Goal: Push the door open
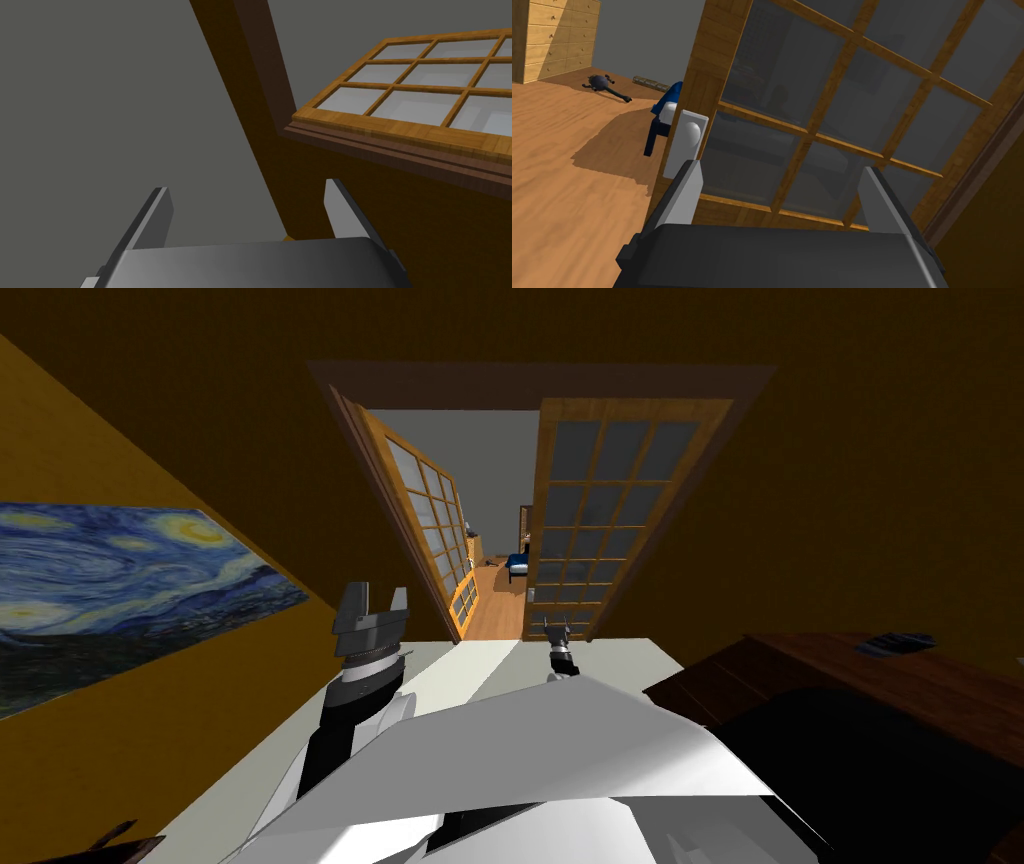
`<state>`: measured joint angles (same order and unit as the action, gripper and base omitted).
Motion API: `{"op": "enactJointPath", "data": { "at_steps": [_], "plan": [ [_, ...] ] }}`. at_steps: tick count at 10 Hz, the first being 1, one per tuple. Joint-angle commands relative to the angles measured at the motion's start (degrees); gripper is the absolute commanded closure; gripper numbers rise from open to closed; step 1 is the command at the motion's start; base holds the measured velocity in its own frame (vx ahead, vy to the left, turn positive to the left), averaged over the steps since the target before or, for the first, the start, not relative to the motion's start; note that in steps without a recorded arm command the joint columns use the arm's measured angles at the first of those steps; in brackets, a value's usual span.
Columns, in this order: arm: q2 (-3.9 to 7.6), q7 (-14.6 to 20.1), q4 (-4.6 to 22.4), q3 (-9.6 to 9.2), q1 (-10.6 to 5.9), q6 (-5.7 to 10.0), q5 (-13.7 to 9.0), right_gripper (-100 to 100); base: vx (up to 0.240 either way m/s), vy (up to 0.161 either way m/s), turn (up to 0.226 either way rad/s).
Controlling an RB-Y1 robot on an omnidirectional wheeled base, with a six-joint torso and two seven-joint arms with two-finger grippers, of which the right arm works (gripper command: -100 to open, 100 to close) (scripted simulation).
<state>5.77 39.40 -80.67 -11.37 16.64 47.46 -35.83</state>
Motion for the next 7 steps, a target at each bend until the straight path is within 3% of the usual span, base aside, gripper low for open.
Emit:
{"op": "enactJointPath", "data": {
  "at_steps": [1, 7],
  "plan": [
    [-0.2, 1.37, 2.0, -0.51, -0.56, 0.78, -1.23, -100, 0.076, -0.065, 0.175],
    [-0.45, 6.2, 8.93, -2.08, -2.44, 3.3, -5.57, -100, 0.084, -0.049, 0.141]
  ]
}}
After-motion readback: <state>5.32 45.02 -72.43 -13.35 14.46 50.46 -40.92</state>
